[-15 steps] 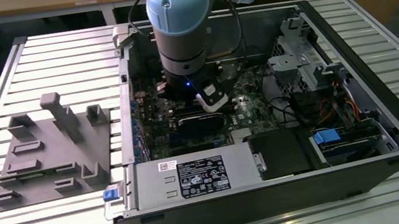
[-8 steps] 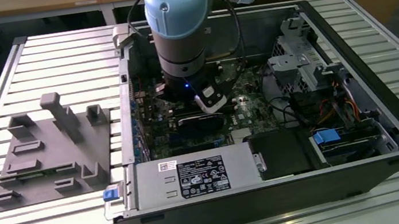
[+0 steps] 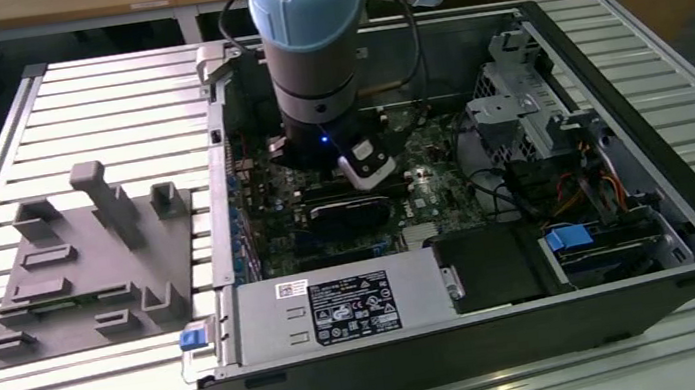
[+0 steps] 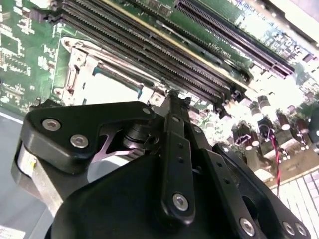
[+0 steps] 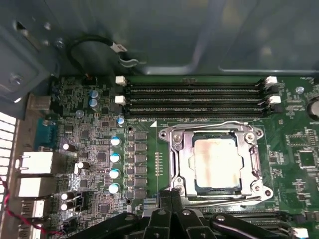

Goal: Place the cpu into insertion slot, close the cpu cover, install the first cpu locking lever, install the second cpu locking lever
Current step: 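Install the second cpu locking lever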

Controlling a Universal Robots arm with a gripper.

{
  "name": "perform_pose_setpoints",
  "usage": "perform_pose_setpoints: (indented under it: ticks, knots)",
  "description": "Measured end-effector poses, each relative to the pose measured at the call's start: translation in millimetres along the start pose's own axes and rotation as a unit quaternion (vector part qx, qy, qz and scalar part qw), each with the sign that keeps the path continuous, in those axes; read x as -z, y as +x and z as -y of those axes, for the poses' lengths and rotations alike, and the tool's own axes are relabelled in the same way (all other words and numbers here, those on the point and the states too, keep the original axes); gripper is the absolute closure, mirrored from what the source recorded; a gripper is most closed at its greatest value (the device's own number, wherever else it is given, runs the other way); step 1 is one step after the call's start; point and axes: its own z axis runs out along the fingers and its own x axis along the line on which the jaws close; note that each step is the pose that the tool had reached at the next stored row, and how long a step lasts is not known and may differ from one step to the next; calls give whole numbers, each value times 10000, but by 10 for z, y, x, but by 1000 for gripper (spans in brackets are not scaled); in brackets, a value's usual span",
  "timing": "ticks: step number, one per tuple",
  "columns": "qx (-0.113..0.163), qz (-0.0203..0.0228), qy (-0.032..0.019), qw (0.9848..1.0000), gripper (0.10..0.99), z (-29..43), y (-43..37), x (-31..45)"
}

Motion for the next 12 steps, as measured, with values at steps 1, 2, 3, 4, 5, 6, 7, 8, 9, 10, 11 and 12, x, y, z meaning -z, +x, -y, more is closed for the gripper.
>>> perform_pose_setpoints:
  ticks: [1, 2, 3, 4, 5, 6, 7, 8, 9, 10, 11, 12]
  knots:
    - [0, 0, -4, 10000, 980, -5, -1, 17]
    - [0, 0, -9, 10000, 980, -10, -1, 34]
    - [-1, -1, -16, 10000, 980, -15, -2, 53]
    - [-1, -1, -22, 10000, 980, -20, -2, 69]
    - [-1, -1, -26, 10000, 980, -24, -3, 83]
    - [-1, -1, -32, 10000, 980, -28, -3, 98]
    - [-1, -1, -37, 10000, 980, -33, -4, 116]
    - [-2, -1, -41, 10000, 980, -37, -4, 129]
    - [-2, -1, -45, 10000, 980, -39, -5, 139]
    - [-2, -2, -49, 10000, 980, -42, -5, 146]
    - [-2, -2, -56, 10000, 980, -42, -5, 149]
    - [-2, -1, -60, 10000, 980, -43, -5, 149]
